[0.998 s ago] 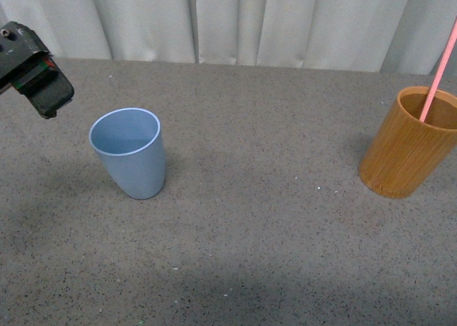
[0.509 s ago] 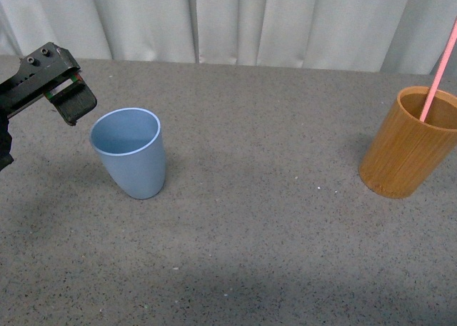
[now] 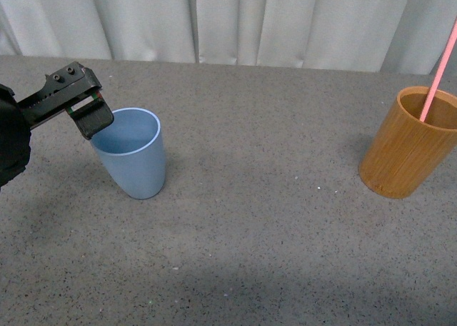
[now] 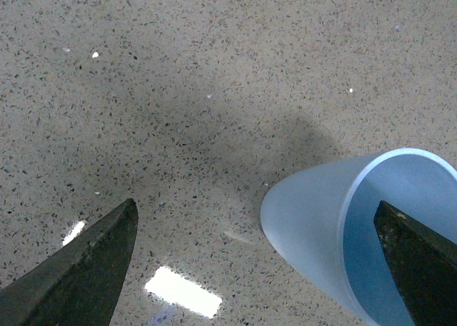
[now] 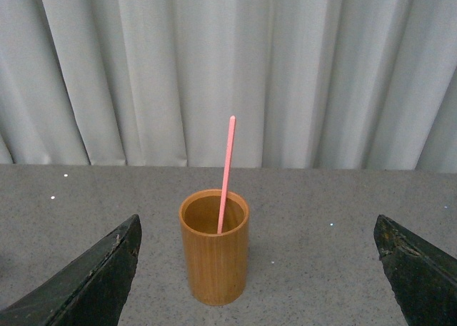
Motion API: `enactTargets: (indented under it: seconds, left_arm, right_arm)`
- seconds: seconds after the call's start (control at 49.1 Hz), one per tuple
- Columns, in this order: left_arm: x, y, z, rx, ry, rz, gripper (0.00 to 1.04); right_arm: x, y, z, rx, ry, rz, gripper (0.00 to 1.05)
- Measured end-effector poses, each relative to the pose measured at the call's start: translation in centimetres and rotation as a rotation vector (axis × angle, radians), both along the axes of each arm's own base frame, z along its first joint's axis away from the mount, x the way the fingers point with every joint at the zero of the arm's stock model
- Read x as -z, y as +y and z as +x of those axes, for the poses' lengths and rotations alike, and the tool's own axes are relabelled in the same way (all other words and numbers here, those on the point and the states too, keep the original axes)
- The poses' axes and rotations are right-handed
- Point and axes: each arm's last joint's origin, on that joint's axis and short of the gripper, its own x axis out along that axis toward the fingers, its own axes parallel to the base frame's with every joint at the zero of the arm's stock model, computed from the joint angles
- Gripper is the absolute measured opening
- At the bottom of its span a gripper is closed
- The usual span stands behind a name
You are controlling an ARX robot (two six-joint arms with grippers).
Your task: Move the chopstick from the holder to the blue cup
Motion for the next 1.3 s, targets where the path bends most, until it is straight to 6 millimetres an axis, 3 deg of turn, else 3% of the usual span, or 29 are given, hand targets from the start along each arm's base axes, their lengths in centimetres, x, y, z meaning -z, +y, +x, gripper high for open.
enactTargets:
  seconds: [1.161, 1.304]
  left_arm:
    - [1.3, -0.5, 0.3, 0.010, 0.049, 0.022, 0.98]
    - [1.5, -0.5, 0.4, 0.012, 0.052, 0.025, 0.78]
  right_arm:
    - [0.0, 0.0, 0.0, 0.000, 0.000, 0.000, 0.95]
    - [0.0, 0.0, 0.0, 0.000, 0.000, 0.000, 0.95]
